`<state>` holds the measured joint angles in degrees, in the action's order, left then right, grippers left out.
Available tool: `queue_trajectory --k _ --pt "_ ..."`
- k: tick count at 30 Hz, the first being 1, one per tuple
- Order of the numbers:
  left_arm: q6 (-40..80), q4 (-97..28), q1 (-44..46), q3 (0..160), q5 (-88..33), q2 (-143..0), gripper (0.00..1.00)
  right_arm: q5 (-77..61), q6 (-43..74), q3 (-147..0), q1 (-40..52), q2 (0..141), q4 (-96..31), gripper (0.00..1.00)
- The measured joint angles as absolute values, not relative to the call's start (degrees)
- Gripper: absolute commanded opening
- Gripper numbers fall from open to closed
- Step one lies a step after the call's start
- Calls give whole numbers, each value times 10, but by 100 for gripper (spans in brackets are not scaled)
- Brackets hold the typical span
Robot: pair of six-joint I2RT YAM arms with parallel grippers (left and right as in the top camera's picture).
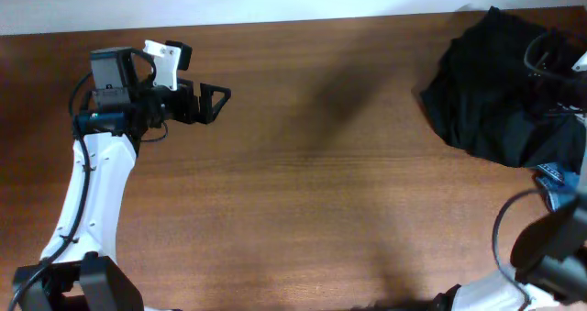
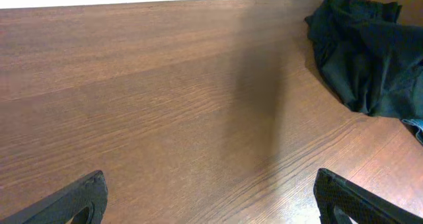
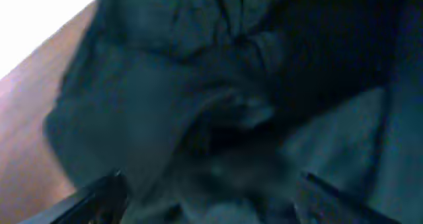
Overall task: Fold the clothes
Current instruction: 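Reach the right gripper into the clothes pile and grasp the black pants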
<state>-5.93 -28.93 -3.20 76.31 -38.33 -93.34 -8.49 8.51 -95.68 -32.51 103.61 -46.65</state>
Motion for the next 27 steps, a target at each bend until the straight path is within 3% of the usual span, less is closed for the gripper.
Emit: queue_trajectory --k 7,18,23,27 --pt "-59 -292 -32 763 -377 -933 99 -84 106 -957 -311 1069 -406 81" --pt "-59 -301 -32 763 -358 -933 99 -46 123 -957 -216 1077 -378 73" --pt "-59 -306 -32 763 -351 -933 99 -27 160 -957 -212 1090 -394 68" --pt "-59 -306 -32 763 -349 -933 99 -15 185 -957 -212 1091 -406 52"
